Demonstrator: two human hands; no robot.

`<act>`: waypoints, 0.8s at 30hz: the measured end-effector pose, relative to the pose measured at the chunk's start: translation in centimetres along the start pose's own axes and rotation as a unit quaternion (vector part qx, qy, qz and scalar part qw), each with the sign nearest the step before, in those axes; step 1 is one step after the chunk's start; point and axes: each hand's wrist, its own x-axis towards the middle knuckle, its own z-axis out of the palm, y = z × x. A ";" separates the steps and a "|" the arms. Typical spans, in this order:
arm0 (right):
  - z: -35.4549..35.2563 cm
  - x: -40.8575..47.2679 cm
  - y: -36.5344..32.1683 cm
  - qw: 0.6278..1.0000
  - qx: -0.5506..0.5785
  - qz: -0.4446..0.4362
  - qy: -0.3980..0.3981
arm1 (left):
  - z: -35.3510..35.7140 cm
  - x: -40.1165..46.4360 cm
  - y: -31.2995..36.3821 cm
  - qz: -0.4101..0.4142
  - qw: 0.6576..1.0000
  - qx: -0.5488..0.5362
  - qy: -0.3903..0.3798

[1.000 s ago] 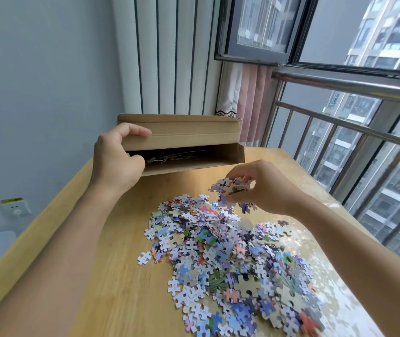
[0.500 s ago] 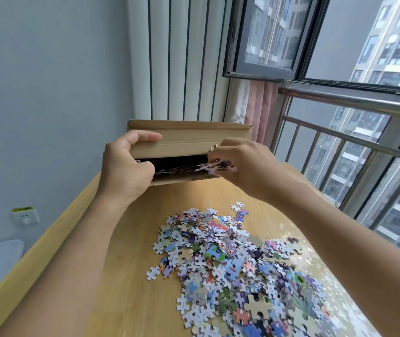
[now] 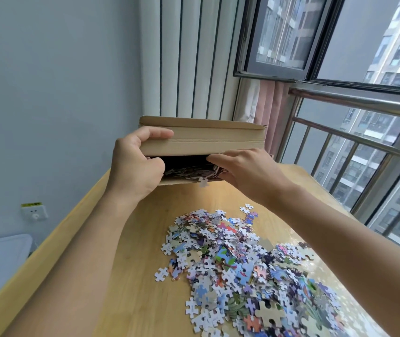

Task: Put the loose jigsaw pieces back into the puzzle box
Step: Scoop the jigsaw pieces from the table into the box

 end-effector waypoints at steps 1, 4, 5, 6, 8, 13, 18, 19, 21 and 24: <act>0.1 0.0 0.1 1.000 0.004 0.002 -0.002 | 0.0 0.0 -0.1 -0.001 1.000 0.000 0.000; 0.6 0.3 0.9 0.999 0.038 0.026 -0.014 | 0.0 0.0 -0.1 -0.002 1.000 -0.002 0.002; 0.7 0.4 1.2 0.997 0.053 0.043 -0.023 | 0.0 0.0 -0.1 -0.003 1.000 -0.003 0.003; 1.0 0.5 1.5 0.995 0.072 0.057 -0.030 | 0.0 0.0 -0.1 -0.002 1.000 -0.002 0.004; 1.6 0.4 1.9 0.991 0.114 0.062 -0.037 | 0.0 0.1 -0.1 -0.001 1.000 -0.001 0.005; 2.4 0.6 0.9 0.976 0.182 0.096 -0.071 | 0.2 0.0 -0.3 0.007 1.000 0.000 0.007; 0.5 0.1 2.1 0.958 0.210 0.158 -0.117 | 0.1 0.0 -0.3 0.012 1.000 0.002 -0.007; 0.2 -0.2 2.4 0.955 0.215 0.177 -0.100 | 0.0 0.0 -0.3 0.014 1.000 0.004 -0.009; -0.3 -1.1 2.7 0.953 0.222 0.195 -0.064 | 0.0 0.0 -0.3 0.017 1.000 0.005 -0.007; -1.0 -2.6 2.8 0.966 0.188 0.160 -0.076 | 0.1 0.2 -0.5 0.019 1.000 -0.006 0.008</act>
